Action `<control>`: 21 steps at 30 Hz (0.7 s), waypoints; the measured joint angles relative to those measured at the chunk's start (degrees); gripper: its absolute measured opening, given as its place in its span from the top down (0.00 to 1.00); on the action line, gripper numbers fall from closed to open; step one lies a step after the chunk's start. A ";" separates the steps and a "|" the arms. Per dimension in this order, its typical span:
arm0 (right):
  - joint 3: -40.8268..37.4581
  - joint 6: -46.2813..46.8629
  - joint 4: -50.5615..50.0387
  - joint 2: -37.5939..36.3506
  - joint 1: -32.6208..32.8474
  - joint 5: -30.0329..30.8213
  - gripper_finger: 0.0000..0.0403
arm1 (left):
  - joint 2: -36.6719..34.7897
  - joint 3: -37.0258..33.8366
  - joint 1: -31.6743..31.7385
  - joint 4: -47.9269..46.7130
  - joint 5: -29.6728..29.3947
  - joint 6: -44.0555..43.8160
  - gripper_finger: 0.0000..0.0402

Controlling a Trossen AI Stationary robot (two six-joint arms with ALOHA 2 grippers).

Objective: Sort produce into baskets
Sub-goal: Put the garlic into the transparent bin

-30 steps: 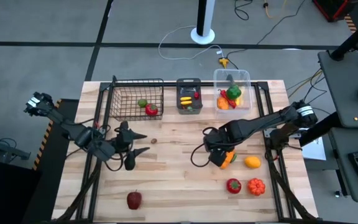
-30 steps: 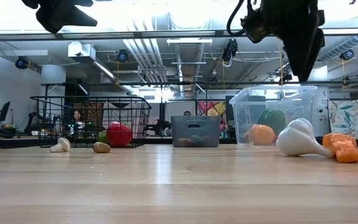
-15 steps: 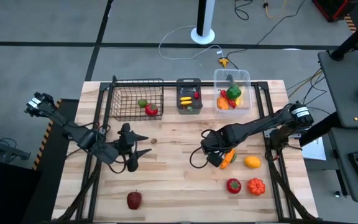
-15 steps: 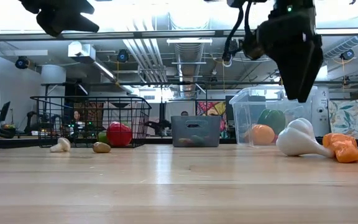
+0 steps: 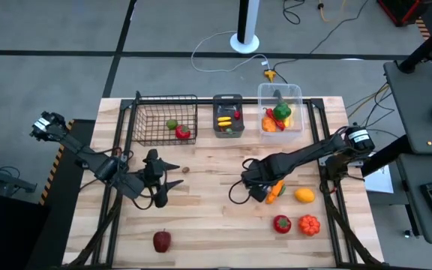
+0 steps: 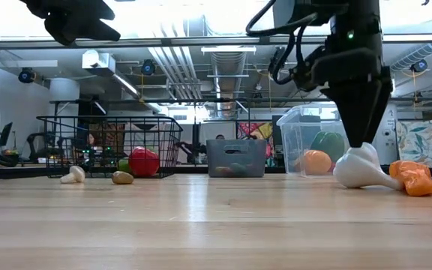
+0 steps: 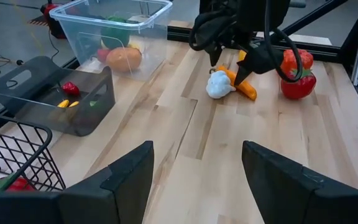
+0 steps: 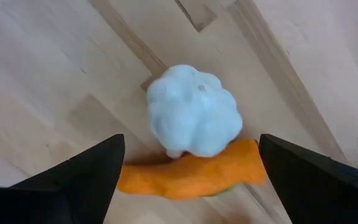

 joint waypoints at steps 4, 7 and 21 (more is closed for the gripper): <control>-1.87 0.04 3.04 0.45 0.00 0.00 0.10 | 0.00 0.00 0.00 0.05 0.00 -0.02 0.44; -3.86 0.08 5.59 0.92 0.00 0.02 0.10 | 0.00 0.00 0.00 0.08 0.00 -0.02 0.44; -8.94 0.67 15.72 1.03 -0.11 1.61 0.10 | -0.02 0.00 0.04 0.17 -0.13 0.00 0.44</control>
